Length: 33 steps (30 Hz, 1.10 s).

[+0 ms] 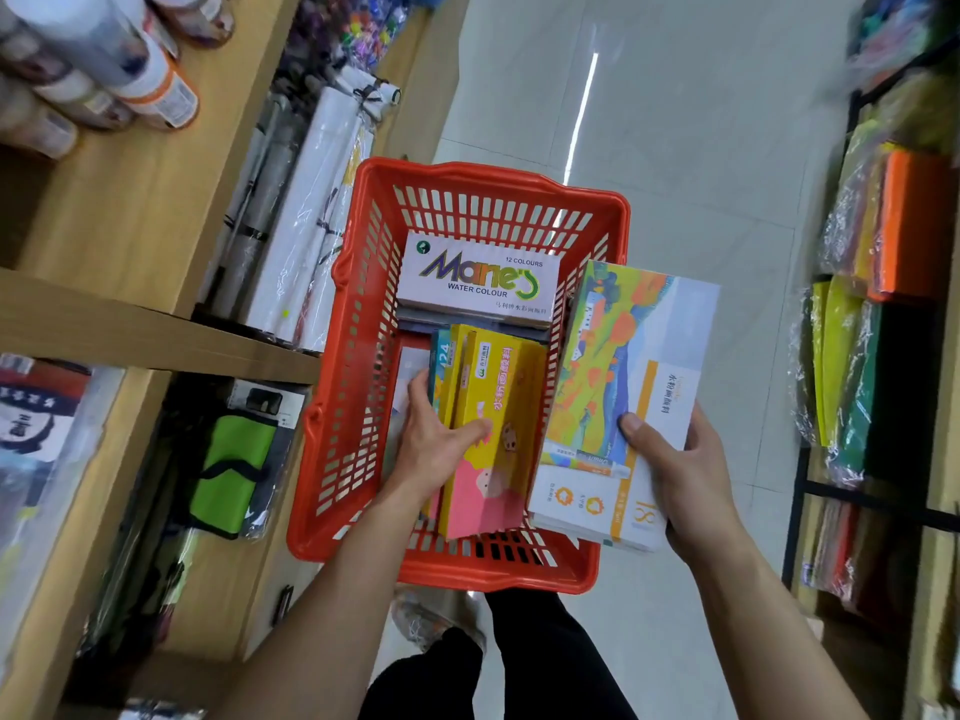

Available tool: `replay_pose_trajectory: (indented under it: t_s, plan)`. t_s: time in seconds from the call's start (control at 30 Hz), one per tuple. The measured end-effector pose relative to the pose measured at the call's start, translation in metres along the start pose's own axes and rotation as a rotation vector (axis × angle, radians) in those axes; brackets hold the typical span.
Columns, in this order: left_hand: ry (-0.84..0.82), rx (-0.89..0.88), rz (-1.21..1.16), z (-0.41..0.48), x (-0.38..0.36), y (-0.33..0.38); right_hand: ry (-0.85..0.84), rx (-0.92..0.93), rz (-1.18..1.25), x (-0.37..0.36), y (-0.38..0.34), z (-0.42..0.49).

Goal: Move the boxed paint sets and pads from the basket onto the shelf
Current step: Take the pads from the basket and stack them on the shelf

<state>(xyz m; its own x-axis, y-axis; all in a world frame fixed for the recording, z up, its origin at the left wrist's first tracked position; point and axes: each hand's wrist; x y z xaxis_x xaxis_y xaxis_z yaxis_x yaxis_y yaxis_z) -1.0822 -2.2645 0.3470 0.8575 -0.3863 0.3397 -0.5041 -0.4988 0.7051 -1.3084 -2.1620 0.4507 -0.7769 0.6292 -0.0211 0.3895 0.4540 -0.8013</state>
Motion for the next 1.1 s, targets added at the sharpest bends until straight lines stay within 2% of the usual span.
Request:
replay_pose_trajectory:
  t_s: [0.43, 0.63, 0.83, 1.1]
  plan:
    - [0.279, -0.295, -0.411, -0.16, 0.192, 0.121, -0.121, 0.129, 0.051, -0.038, -0.081, -0.061]
    - [0.388, -0.393, -0.561, -0.28, 0.252, 0.148, -0.347, 0.194, 0.062, -0.082, -0.142, -0.137]
    - [0.541, -0.485, -0.638, -0.405, 0.305, 0.138, -0.578, 0.326, -0.011, -0.134, -0.188, -0.238]
    - [0.81, -0.509, -0.787, -0.52, 0.37, 0.077, -0.913, 0.386, -0.128, -0.222, -0.191, -0.356]
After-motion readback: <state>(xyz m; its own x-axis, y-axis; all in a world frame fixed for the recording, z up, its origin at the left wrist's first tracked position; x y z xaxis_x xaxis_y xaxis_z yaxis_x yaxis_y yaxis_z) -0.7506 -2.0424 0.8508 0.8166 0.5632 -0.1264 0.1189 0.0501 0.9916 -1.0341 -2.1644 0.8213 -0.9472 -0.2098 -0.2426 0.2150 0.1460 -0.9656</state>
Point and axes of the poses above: each hand's wrist, its own z-axis towards the middle knuckle, its own x-axis out of the back of the hand, y = z × x, and after that the axes turned 3 degrees about y, right-handed
